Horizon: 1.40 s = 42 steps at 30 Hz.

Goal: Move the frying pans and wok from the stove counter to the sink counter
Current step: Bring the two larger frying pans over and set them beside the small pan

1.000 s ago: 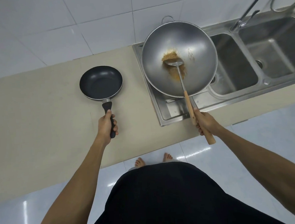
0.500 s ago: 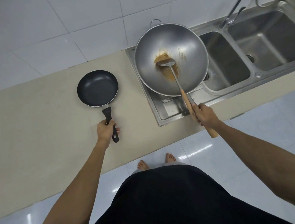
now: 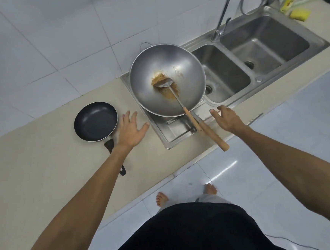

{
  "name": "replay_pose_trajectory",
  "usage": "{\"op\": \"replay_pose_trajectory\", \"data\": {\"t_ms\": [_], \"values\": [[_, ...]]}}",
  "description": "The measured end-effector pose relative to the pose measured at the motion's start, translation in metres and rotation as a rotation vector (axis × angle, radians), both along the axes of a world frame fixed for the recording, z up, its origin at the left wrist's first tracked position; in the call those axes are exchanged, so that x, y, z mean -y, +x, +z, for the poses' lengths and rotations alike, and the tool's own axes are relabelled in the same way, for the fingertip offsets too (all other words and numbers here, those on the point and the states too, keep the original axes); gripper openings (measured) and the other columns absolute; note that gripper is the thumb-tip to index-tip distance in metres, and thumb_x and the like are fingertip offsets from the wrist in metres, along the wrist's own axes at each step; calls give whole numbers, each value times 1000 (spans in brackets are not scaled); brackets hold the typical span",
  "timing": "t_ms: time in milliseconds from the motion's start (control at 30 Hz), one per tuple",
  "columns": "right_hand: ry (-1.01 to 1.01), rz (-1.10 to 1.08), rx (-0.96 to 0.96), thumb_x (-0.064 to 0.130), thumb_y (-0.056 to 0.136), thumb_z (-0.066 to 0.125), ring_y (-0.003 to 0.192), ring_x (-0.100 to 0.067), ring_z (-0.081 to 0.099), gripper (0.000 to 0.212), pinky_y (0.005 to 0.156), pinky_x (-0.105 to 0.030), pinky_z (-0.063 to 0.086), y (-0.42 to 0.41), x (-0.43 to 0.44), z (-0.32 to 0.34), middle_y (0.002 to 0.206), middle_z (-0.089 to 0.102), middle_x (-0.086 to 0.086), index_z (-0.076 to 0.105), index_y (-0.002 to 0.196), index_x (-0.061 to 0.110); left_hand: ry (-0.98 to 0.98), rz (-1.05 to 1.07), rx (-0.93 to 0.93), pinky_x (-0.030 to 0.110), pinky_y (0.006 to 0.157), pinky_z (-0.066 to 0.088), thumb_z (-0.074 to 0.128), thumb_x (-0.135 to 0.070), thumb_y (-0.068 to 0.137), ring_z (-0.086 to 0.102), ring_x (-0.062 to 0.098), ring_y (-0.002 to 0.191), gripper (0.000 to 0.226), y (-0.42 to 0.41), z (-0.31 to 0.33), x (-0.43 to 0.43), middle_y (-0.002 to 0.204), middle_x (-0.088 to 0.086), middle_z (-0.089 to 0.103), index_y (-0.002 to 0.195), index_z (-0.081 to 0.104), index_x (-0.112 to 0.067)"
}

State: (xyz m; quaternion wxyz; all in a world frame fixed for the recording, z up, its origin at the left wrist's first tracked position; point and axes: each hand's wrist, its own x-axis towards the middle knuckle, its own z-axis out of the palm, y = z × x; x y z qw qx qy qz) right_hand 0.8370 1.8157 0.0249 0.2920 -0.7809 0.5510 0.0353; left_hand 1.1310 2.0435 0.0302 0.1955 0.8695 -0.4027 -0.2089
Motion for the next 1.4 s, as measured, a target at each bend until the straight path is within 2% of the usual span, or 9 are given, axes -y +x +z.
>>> {"op": "replay_pose_trajectory", "data": {"t_ms": [133, 300, 500, 767, 900, 1000, 1200, 1400], "values": [[-62, -35, -35, 62, 102, 35, 133, -45, 48, 70, 110, -55, 37, -37, 32, 16, 146, 51, -26, 47, 144, 8, 34, -222, 89, 49, 125, 8, 46, -56, 98, 5, 37, 154, 77, -34, 17, 58, 167, 19, 17, 158, 25, -11], [-119, -40, -42, 66, 101, 32, 134, -44, 49, 73, 111, -57, 37, -107, 87, 39, 149, 50, -24, 43, 148, 11, 46, -331, 107, 54, 124, 10, 42, -59, 97, 2, 37, 155, 79, -104, 32, 132, 167, 16, 15, 158, 23, -12], [-213, -4, -56, 66, 101, 30, 134, -43, 49, 73, 110, -58, 36, -212, 165, 68, 149, 51, -23, 44, 146, 10, 36, -396, 149, 48, 123, 12, 45, -49, 100, 10, 37, 153, 72, -230, 44, 232, 165, 18, 19, 157, 24, -8], [-274, -71, -90, 66, 100, 37, 142, -41, 40, 77, 112, -57, 33, -386, 240, 98, 156, 44, -21, 37, 154, 11, 51, -590, 213, 49, 124, 13, 40, -55, 100, 11, 36, 153, 74, -395, 71, 359, 166, 17, 21, 156, 27, -8], [-193, -250, -149, 68, 98, 39, 146, -42, 34, 82, 115, -58, 30, -478, 268, 92, 159, 38, -24, 32, 158, 12, 22, -695, 245, 47, 121, 18, 42, -54, 99, 22, 35, 149, 73, -461, 79, 422, 161, 19, 28, 154, 30, -7], [-141, -328, -183, 69, 97, 38, 147, -43, 31, 83, 115, -59, 29, -525, 287, 83, 160, 34, -24, 29, 159, 13, 9, -759, 239, 48, 122, 16, 42, -55, 99, 16, 34, 151, 77, -500, 78, 461, 164, 18, 25, 156, 26, -5], [-140, -360, -202, 68, 98, 37, 149, -41, 28, 82, 116, -58, 29, -567, 351, 76, 162, 31, -22, 27, 159, 14, 72, -820, 280, 49, 122, 16, 37, -57, 100, 20, 37, 150, 78, -540, 62, 542, 163, 19, 27, 155, 28, -3], [-112, -358, -226, 68, 98, 36, 149, -40, 27, 82, 116, -58, 29, -616, 461, 66, 163, 31, -21, 27, 160, 14, 137, -893, 285, 48, 122, 15, 36, -58, 100, 20, 37, 150, 78, -588, 48, 670, 163, 19, 27, 155, 26, -3]]}}
